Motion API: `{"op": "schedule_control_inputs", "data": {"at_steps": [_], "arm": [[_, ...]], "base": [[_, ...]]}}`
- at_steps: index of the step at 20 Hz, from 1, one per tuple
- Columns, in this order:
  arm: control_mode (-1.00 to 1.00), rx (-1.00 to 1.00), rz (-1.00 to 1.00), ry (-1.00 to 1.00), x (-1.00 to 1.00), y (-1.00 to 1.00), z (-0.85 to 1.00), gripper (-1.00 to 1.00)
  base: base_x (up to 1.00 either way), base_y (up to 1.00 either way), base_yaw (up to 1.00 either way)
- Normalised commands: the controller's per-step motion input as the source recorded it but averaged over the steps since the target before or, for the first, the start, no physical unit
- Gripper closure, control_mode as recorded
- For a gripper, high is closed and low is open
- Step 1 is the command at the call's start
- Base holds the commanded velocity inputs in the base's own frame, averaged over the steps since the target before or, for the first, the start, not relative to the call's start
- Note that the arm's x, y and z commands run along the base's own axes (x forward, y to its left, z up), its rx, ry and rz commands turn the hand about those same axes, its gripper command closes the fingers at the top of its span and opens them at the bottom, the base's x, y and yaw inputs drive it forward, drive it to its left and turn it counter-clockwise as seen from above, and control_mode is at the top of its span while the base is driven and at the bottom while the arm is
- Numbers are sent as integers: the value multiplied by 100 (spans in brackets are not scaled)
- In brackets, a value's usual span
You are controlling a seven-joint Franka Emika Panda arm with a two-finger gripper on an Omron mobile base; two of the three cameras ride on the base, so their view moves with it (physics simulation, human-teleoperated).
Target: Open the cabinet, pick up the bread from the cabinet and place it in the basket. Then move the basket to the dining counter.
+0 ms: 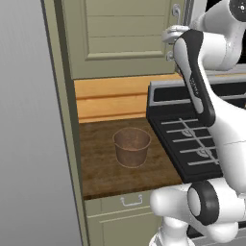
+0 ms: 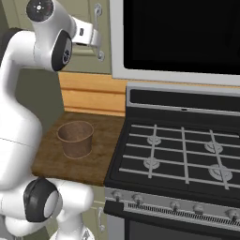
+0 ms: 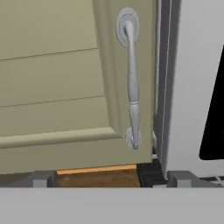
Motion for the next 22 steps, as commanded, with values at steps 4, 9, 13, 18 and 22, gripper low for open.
{"op": "schedule_control_inputs", "data": {"at_steps": [4,9,13,18,22], "arm": [[-100,10,-2,0,48,0,3,-100],[-100,7,-1,0,52,0,0,-100],[-100,1,0,-1,27,0,-1,-100],[-100,0,0,-5,34,0,-9,-100],[-100,-1,0,-11,31,0,-20,-100]], "base": [[0,0,0],[0,0,0],[0,0,0],[0,0,0],[0,0,0]]}}
